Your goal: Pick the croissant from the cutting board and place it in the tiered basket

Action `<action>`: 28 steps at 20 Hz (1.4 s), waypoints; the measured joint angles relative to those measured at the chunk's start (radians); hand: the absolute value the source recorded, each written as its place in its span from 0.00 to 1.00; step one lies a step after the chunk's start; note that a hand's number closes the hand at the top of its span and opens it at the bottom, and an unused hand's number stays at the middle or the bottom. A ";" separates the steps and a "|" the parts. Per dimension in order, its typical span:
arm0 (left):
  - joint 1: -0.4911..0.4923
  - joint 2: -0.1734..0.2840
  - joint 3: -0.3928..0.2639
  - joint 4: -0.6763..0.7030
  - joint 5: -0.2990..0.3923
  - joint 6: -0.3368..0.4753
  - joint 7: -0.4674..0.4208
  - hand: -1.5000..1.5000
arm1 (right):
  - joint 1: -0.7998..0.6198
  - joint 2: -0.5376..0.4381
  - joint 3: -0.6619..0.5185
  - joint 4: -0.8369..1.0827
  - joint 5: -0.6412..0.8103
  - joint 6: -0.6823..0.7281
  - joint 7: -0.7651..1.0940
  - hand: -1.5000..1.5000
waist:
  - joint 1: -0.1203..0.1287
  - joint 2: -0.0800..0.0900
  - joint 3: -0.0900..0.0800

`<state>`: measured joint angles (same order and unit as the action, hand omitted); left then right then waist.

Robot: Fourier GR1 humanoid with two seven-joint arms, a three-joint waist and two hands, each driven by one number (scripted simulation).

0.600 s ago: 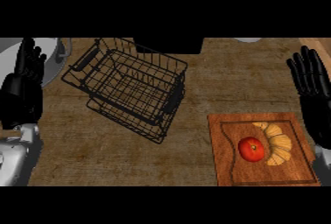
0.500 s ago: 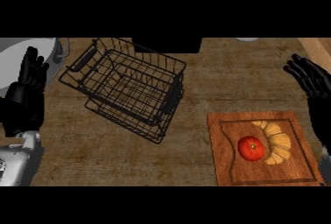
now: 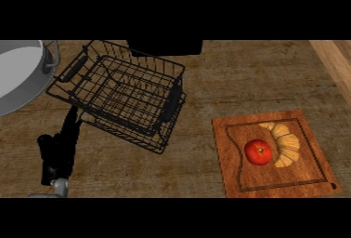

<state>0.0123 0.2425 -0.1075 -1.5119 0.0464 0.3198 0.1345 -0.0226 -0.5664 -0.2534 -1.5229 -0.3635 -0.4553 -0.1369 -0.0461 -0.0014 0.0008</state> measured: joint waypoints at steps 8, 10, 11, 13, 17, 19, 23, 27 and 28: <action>0.043 -0.046 -0.033 0.040 -0.019 -0.026 -0.113 0.50 | 0.241 -0.001 -0.062 -0.198 -0.030 0.043 0.071 0.00 | 0.019 -0.008 0.003; 0.041 -0.049 -0.036 0.042 -0.025 -0.024 -0.118 0.50 | 0.294 -0.063 -0.035 -0.245 -0.014 0.079 0.160 0.00 | 0.018 -0.008 0.002; 0.041 -0.045 -0.035 0.041 -0.023 -0.029 -0.116 0.50 | 0.319 -0.101 -0.026 -0.268 -0.010 0.104 0.203 0.00 | 0.018 -0.008 0.001; 0.045 -0.045 -0.037 0.040 -0.023 -0.035 -0.126 0.50 | 0.359 -0.172 0.004 -0.310 0.024 0.136 0.284 0.00 | 0.024 -0.006 0.000; 0.057 -0.056 -0.051 0.029 -0.027 -0.038 -0.133 0.50 | 0.416 -0.315 0.057 -0.396 0.119 0.172 0.452 0.00 | 0.036 -0.005 0.000; 0.069 -0.056 -0.053 0.035 -0.027 -0.041 -0.131 0.50 | 0.438 -0.376 0.082 -0.450 0.174 0.174 0.548 0.00 | 0.040 -0.003 -0.002; 0.069 -0.062 -0.060 0.045 -0.030 -0.045 -0.116 0.50 | 0.421 -0.466 0.136 -0.555 0.290 0.150 0.781 0.00 | 0.051 0.001 -0.003; 0.065 -0.061 -0.055 0.055 -0.022 -0.068 -0.122 0.50 | 0.354 -0.484 0.219 -0.622 0.414 0.126 0.987 0.00 | 0.057 0.001 -0.001; 0.062 -0.060 -0.050 0.063 -0.022 -0.070 -0.130 0.50 | 0.338 -0.486 0.249 -0.637 0.450 0.126 1.030 0.00 | 0.059 0.001 0.000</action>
<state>0.0742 0.1821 -0.1580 -1.4491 0.0247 0.2497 0.0048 0.3155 -1.0520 -0.0039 -2.1602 0.0861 -0.3293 0.8927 0.0131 -0.0007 0.0006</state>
